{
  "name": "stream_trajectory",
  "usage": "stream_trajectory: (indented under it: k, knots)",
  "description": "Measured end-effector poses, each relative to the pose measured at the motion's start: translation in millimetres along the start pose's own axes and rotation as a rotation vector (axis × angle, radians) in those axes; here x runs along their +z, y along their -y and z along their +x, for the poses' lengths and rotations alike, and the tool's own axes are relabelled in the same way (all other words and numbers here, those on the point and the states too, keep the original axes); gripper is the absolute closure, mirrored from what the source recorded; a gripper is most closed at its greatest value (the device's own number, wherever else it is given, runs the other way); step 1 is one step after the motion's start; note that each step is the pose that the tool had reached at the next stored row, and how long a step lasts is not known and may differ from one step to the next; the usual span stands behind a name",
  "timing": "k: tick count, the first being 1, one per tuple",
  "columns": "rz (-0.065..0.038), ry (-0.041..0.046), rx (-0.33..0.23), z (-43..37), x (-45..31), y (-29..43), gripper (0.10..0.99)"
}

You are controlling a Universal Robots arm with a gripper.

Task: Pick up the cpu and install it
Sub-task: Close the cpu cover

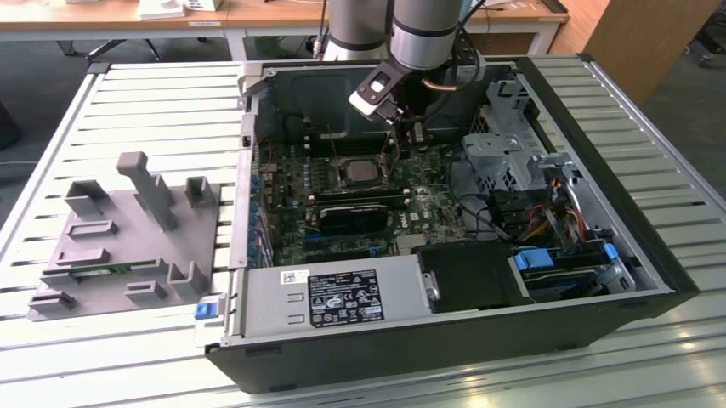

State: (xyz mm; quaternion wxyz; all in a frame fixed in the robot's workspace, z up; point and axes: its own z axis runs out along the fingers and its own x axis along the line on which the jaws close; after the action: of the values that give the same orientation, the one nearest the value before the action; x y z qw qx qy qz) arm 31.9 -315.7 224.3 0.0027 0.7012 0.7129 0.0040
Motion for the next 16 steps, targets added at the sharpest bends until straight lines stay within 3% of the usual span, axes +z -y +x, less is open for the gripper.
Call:
stream_trajectory:
  k: [16]
  knots:
    - [0.0,0.0001,0.0,0.0,1.1,0.7,0.98]
